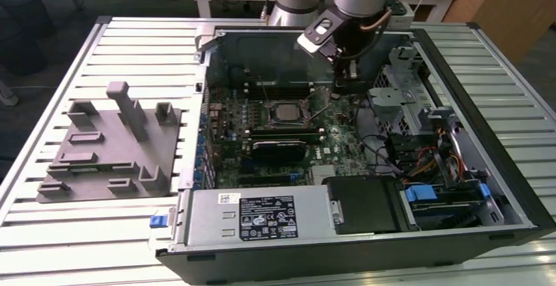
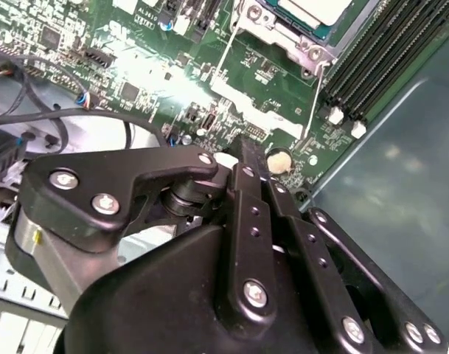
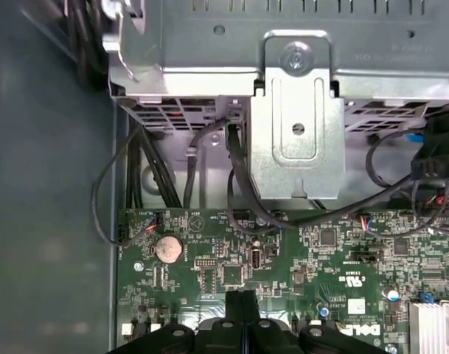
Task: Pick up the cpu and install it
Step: 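Close the cpu cover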
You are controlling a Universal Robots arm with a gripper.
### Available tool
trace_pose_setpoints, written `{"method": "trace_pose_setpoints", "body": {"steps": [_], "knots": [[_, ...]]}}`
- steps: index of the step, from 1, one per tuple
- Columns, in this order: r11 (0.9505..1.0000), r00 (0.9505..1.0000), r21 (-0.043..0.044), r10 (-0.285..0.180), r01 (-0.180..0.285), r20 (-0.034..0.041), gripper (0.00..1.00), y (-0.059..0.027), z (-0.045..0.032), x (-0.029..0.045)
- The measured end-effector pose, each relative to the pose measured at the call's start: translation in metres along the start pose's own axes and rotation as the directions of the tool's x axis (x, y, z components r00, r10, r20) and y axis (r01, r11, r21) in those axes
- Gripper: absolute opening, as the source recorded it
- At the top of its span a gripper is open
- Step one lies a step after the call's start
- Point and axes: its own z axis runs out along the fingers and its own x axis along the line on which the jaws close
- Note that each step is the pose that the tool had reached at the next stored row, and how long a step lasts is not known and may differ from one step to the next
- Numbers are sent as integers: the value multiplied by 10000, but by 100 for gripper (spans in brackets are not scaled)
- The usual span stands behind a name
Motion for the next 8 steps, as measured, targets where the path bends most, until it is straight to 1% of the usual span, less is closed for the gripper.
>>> {"method": "trace_pose_setpoints", "body": {"steps": [2,5,8], "knots": [[10000,10000,16,1,-1,0,11,-1,29,0],[10000,10000,18,0,0,1,11,-1,50,0],[10000,10000,18,0,0,1,11,-2,95,1]]}}
